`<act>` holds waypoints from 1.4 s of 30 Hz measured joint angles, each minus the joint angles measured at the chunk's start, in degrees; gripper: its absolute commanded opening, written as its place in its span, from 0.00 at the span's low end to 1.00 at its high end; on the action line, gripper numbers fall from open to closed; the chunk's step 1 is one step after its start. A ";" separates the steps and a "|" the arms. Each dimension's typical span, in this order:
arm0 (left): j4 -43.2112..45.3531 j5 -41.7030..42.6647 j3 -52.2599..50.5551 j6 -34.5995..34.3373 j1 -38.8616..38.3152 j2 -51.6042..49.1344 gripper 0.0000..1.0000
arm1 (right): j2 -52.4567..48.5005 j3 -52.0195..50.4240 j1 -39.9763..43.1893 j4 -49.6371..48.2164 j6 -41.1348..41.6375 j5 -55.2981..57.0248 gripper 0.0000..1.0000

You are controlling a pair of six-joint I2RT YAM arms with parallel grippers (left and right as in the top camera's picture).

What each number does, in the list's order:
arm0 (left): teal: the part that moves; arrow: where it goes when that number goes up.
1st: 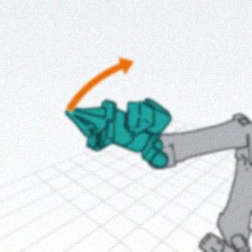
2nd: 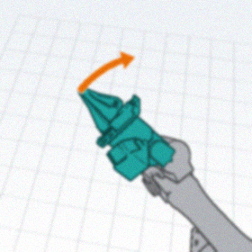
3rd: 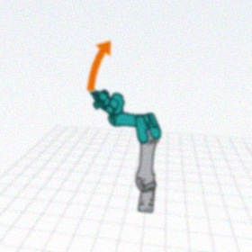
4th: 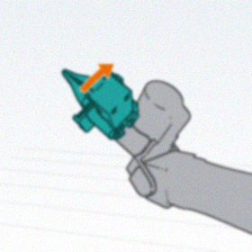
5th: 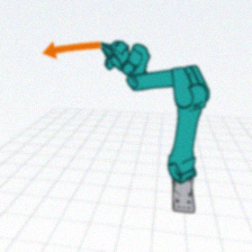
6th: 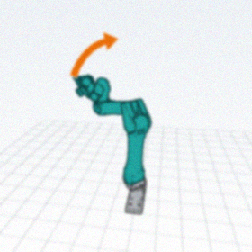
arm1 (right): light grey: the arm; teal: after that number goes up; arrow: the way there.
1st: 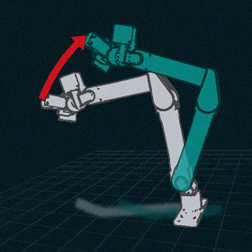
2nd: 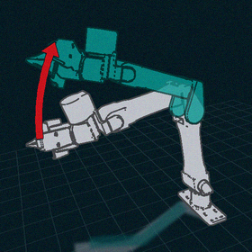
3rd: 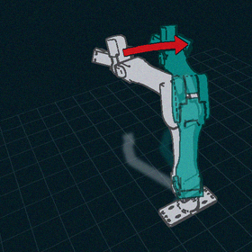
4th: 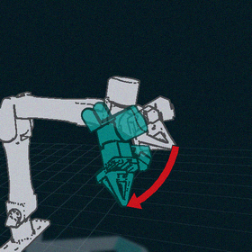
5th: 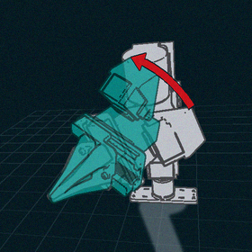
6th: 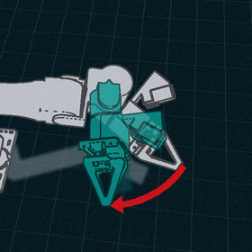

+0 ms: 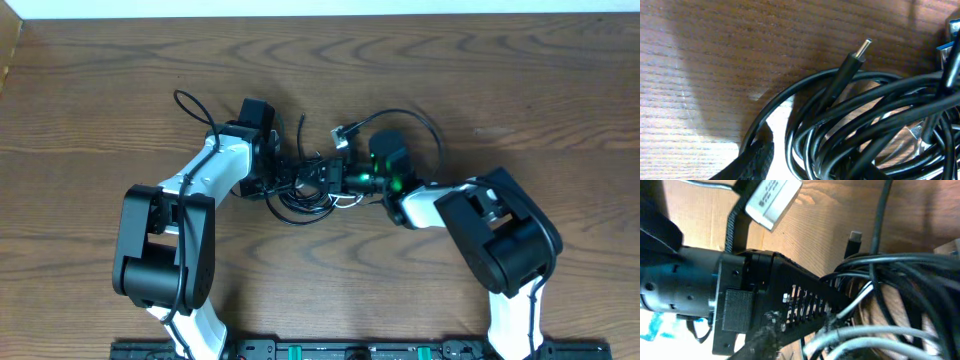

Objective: Untangle cables
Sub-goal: 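Pull the white cable right with the right gripper, left gripper holding bundle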

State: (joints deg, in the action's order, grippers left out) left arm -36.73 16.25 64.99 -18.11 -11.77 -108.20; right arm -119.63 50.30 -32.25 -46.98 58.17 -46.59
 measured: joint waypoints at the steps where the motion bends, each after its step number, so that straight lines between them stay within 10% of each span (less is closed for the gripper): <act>1: 0.04 0.02 0.00 0.00 0.00 0.00 0.44 | 0.00 0.00 -0.57 0.00 0.02 0.85 0.34; 6: 0.17 0.17 -0.04 0.02 0.09 0.00 0.44 | 0.00 0.00 -2.40 -0.02 0.26 8.79 0.01; 23: 0.15 -1.36 -0.04 0.00 -0.35 0.09 0.44 | -0.07 -0.13 3.93 -40.46 12.85 -2.73 0.01; 42: -4.26 -21.29 0.02 -8.13 -1.27 0.15 0.44 | -0.09 -0.26 12.24 -41.62 24.30 -13.29 0.01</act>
State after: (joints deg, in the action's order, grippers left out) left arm -40.99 -5.04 65.01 -26.24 -13.04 -108.05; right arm -119.72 50.04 -20.01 -88.60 82.48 -59.88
